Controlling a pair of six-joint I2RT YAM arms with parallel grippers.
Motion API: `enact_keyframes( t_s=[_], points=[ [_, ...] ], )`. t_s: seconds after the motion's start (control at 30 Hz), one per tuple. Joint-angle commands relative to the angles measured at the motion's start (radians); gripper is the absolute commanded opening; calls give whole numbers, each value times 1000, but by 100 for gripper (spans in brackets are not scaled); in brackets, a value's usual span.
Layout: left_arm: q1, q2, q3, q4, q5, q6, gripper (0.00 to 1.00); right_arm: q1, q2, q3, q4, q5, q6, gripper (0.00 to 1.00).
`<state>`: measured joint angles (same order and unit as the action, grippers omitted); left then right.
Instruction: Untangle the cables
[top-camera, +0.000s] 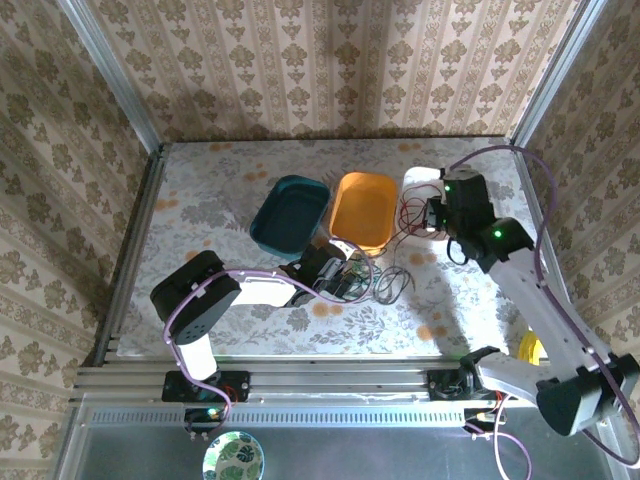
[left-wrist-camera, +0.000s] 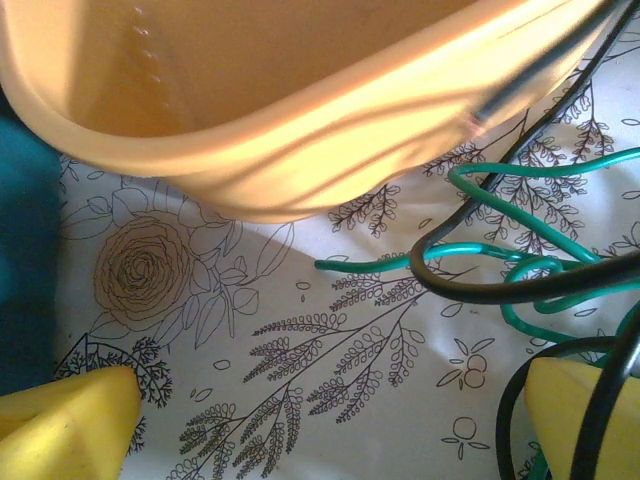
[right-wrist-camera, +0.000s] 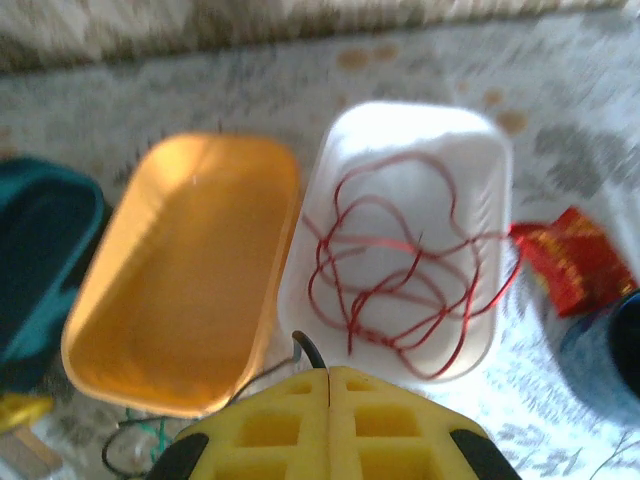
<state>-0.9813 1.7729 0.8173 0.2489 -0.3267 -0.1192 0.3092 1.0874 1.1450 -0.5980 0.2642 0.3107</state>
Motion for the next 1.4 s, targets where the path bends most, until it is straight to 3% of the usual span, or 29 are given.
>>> enact_keyframes(
  t_s=[0.0,0.43,0.6,1.03,1.37],
  points=[
    [-4,31,-13,-47,-4,5,100,-4,-68,21,103,105,-27,0],
    [-4,33,-21,-29,3,10,100,0,-93,72,179,-98,18,0],
    [-5,23,-30,-19,3,12,100,11,-38,67,220,-167,63,0],
    [-4,5,-31,-25,-7,9,100,15,275,83,437,-147,184,0],
    [-5,2,-27,-32,-3,12,100,0,482,78,420,73,212,0]
  ],
)
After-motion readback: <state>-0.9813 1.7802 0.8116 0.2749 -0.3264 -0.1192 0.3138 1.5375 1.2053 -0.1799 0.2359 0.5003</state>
